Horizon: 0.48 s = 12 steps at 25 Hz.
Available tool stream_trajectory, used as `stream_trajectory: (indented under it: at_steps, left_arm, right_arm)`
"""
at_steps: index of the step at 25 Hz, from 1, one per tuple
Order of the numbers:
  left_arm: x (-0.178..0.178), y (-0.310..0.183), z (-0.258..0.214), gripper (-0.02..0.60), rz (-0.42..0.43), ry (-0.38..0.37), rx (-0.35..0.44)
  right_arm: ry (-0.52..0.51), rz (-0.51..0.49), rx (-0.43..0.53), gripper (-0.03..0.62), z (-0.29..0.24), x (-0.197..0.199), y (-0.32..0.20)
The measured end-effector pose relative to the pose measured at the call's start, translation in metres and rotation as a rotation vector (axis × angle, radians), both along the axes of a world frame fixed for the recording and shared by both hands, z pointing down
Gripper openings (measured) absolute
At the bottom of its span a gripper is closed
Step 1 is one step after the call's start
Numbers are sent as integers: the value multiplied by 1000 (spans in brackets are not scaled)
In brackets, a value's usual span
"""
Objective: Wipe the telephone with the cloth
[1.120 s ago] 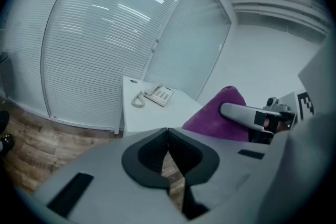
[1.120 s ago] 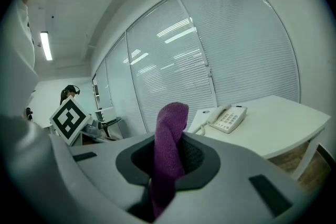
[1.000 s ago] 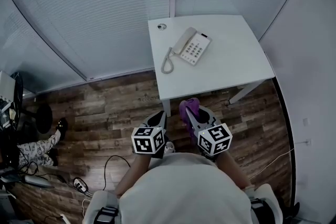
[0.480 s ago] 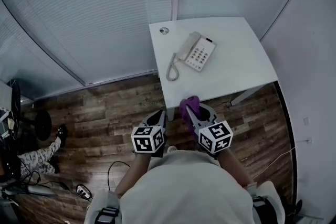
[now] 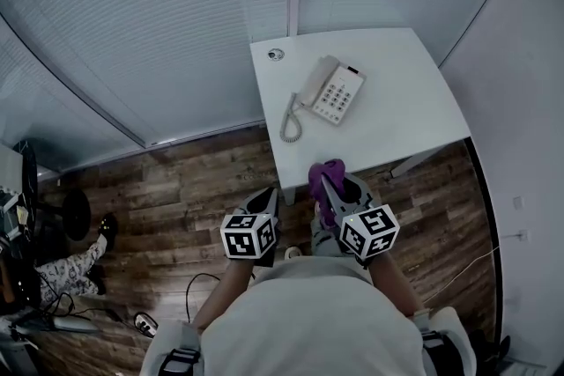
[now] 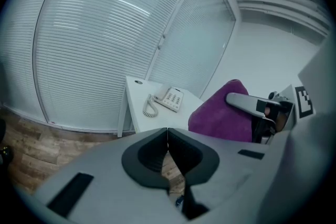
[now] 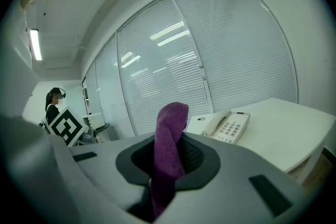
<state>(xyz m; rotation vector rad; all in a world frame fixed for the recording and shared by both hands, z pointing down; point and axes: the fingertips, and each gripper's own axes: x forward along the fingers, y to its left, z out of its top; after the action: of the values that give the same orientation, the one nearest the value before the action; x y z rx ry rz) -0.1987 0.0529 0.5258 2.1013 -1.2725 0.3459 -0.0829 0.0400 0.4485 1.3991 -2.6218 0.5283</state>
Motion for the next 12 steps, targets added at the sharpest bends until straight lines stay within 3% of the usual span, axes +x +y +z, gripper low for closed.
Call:
stream_trajectory:
  at_steps: [12]
  left_arm:
    - [38,-80,-2,21,19,-20,11]
  right_arm:
    - [-17,35,20,60,0,42,-76]
